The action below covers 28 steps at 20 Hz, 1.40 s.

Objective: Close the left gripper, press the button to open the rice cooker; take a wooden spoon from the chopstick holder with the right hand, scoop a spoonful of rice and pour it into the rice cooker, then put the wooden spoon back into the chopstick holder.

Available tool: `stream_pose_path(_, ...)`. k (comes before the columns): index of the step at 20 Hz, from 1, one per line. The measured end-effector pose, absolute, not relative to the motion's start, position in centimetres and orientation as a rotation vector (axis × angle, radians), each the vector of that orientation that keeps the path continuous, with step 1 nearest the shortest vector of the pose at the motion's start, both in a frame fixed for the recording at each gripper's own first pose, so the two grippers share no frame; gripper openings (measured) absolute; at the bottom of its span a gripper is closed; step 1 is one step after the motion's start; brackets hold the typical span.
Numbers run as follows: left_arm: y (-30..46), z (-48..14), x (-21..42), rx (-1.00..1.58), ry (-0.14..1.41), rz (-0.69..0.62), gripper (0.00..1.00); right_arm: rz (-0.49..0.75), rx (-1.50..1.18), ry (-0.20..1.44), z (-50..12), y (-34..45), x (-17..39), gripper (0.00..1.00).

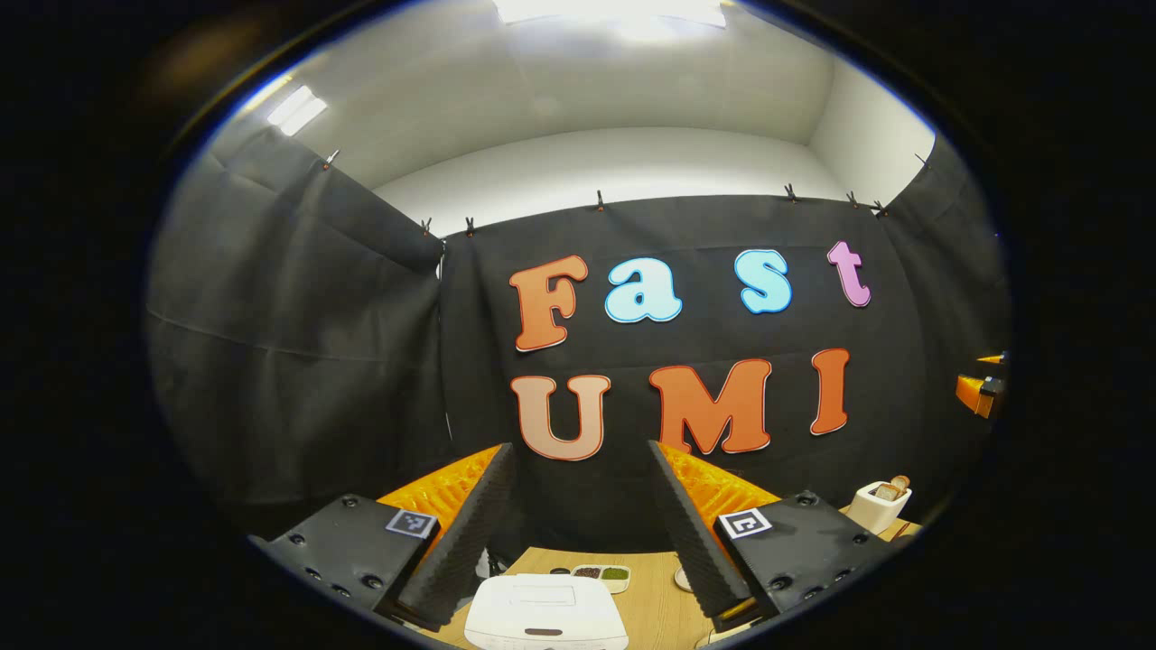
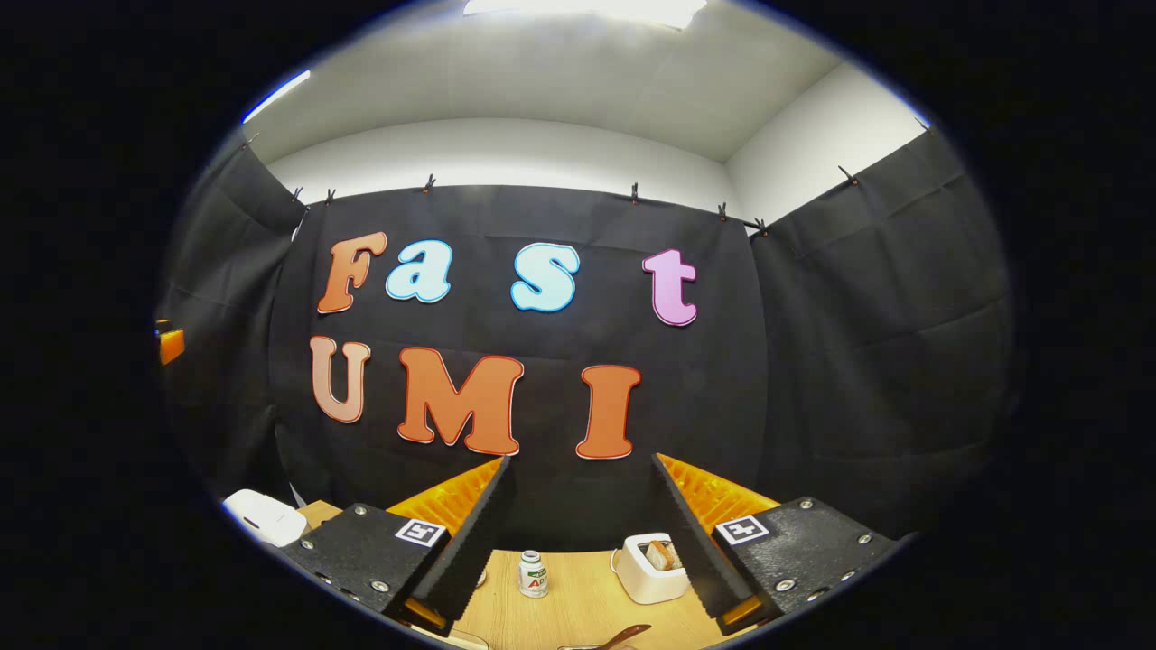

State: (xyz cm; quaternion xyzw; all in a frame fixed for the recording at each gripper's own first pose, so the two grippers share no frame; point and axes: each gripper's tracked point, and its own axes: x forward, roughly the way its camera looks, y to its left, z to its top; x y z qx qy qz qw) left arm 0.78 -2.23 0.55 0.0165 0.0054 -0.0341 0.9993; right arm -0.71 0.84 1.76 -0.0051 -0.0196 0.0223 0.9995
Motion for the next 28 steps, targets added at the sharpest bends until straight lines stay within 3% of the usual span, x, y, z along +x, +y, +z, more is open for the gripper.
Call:
stream_pose_path(5,-0.6,0.3,1.2,0.05,0.022,-0.03,0.98,0.036,-0.027,-0.015,0.7,0.8,-0.6,0.93)
stream_pose_path(7,-0.2,0.0,1.4,0.028,0.026,-0.028,0.79,0.032,-0.022,-0.012,0.5,0.6,-0.5,0.91)
stream_pose_path(10,1.5,-1.8,1.9,-0.006,0.079,0.008,0.15,0.029,-0.016,-0.006,0.4,0.5,-0.5,0.91)
stream_pose_path(11,1.3,-2.6,2.0,-0.031,0.111,-0.005,0.06,0.027,-0.017,-0.004,0.2,0.3,-0.5,0.93)
stream_pose_path(28,3.9,-23.5,1.0,-0.229,0.825,0.042,0.03,-0.029,-0.018,0.093,-3.9,-1.9,-1.4,0.93)
